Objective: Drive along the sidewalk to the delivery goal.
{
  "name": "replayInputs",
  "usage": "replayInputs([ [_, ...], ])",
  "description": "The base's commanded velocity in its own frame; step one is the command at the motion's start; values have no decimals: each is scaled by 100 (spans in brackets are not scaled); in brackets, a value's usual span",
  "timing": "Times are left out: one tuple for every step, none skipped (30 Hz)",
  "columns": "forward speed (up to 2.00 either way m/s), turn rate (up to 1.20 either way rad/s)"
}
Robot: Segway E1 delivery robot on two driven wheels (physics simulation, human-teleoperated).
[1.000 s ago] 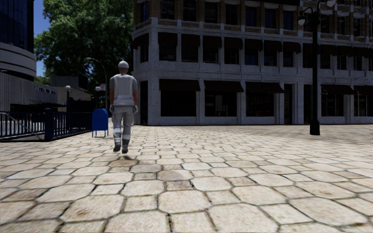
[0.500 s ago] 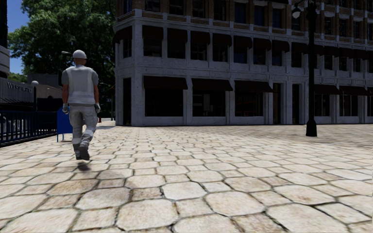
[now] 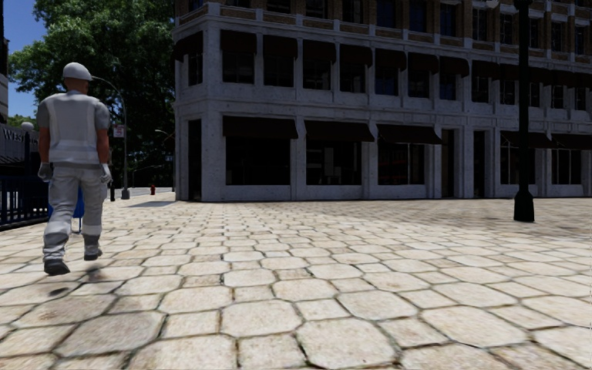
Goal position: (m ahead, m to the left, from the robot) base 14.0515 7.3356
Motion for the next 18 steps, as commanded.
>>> replayInputs([
  [195,0],
  [195,0],
  [195,0],
  [195,0],
  [195,0],
  [195,0],
  [195,0],
  [195,0],
  [195,0],
  [195,0],
  [195,0],
  [195,0],
  [195,0],
  [195,0],
  [195,0],
  [195,0],
  [195,0],
  [195,4],
])
